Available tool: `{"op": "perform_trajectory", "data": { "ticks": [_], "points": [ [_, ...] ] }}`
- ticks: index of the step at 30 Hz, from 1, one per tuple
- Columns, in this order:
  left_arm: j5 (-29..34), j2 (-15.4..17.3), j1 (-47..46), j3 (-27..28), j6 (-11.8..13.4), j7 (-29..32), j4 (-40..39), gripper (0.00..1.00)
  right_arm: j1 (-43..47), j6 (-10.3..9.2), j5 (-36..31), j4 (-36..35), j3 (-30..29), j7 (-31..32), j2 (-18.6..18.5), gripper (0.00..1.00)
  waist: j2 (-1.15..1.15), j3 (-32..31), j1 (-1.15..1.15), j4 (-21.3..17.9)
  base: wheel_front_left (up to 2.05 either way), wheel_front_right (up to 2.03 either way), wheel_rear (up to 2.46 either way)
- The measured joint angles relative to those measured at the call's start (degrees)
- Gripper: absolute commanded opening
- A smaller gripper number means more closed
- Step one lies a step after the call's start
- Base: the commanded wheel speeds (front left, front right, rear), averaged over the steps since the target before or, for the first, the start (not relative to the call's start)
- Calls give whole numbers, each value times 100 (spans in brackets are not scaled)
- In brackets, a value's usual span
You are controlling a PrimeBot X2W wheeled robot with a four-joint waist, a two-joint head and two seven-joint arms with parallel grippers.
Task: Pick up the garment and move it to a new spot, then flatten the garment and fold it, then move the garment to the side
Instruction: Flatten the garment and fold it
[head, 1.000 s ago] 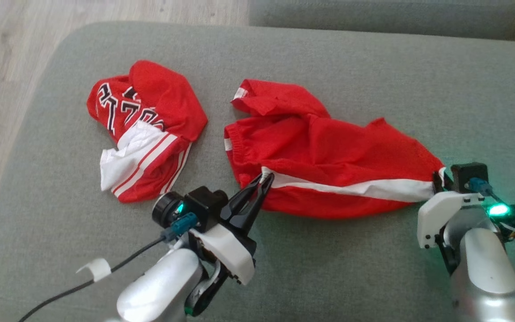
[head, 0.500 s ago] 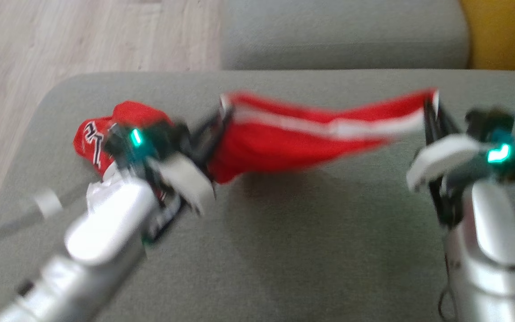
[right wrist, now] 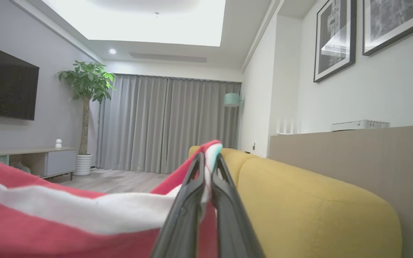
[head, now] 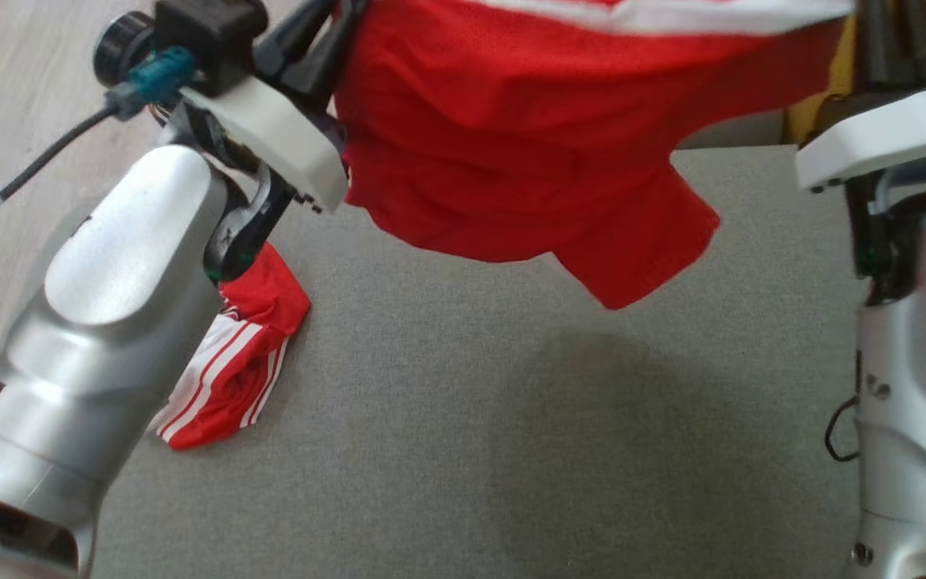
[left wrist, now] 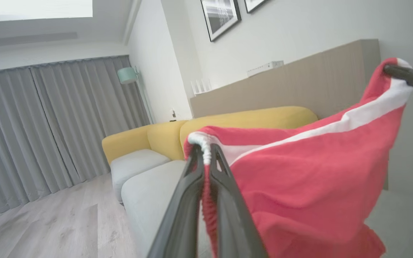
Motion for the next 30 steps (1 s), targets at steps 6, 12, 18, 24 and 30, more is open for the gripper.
{"op": "perform_trajectory", "data": {
  "ticks": [6,12,18,24,30],
  "points": [
    [-133,-141,132,93,125,-312,8,0,609,0,1,-233,-154,464,-9,0,0,-54,0,41,0,0,0],
    [-159,-245,711,25,236,-512,-5,0,1149,0,336,-183,-477,699,-8,0,0,98,0,80,0,0,0],
    [-279,-242,714,85,253,-510,11,0,909,0,411,5,-377,808,-4,0,0,444,0,1,0,0,0],
    [-40,135,-603,258,9,-542,569,0,-1149,0,293,977,-81,694,-11,0,0,1265,2,-229,0,0,0],
    [230,266,-2214,467,-105,-900,1481,0,-3381,1,-5,2403,105,-299,-19,0,0,2021,3,-561,0,0,0]
  ]
}}
